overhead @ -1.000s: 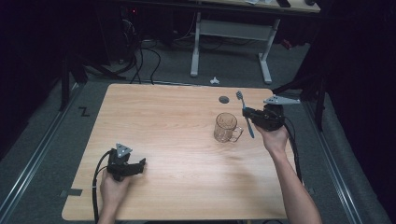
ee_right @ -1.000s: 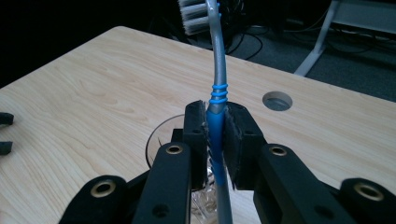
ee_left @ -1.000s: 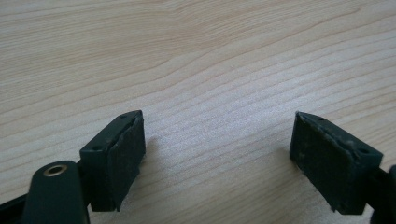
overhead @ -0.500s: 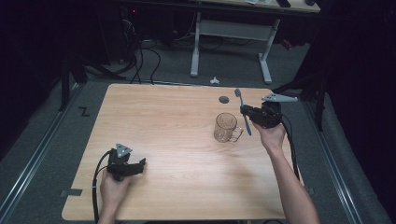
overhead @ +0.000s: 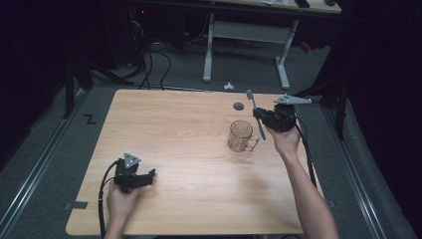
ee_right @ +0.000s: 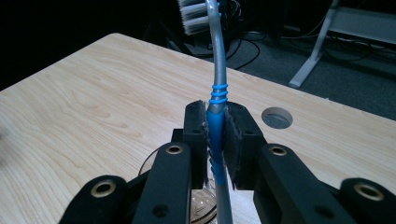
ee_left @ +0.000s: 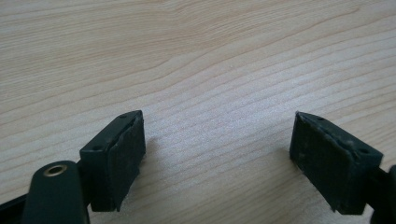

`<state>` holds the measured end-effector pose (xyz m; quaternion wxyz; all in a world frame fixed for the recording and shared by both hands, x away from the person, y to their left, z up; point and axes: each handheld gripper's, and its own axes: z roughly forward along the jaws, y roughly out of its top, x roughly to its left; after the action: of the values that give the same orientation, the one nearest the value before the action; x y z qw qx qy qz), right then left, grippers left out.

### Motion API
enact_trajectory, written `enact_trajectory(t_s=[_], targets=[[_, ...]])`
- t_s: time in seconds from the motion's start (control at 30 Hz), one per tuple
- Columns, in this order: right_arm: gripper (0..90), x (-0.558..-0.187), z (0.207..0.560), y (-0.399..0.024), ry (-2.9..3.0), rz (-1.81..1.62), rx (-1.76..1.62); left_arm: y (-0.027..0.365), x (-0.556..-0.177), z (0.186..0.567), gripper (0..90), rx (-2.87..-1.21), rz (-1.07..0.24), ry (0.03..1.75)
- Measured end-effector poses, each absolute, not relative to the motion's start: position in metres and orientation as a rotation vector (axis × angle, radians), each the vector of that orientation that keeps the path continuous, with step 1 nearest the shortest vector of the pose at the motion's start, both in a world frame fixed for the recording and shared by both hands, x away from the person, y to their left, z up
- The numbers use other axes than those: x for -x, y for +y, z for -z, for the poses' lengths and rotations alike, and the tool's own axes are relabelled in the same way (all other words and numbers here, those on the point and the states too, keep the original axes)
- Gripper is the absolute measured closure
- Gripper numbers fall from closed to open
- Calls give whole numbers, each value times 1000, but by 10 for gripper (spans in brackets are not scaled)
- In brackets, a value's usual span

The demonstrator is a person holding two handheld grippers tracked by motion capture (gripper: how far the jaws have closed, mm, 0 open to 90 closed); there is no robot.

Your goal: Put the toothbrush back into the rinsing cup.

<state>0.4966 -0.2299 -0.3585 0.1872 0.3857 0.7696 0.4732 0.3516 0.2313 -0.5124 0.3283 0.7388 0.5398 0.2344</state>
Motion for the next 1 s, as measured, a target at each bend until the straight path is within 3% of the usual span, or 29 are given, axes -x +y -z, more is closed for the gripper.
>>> enact_trajectory(t_s=[1.0], targets=[[798,-501,367,-212,2142,-1397,-1053,231,-352,512,188,-1934,-614,1413]])
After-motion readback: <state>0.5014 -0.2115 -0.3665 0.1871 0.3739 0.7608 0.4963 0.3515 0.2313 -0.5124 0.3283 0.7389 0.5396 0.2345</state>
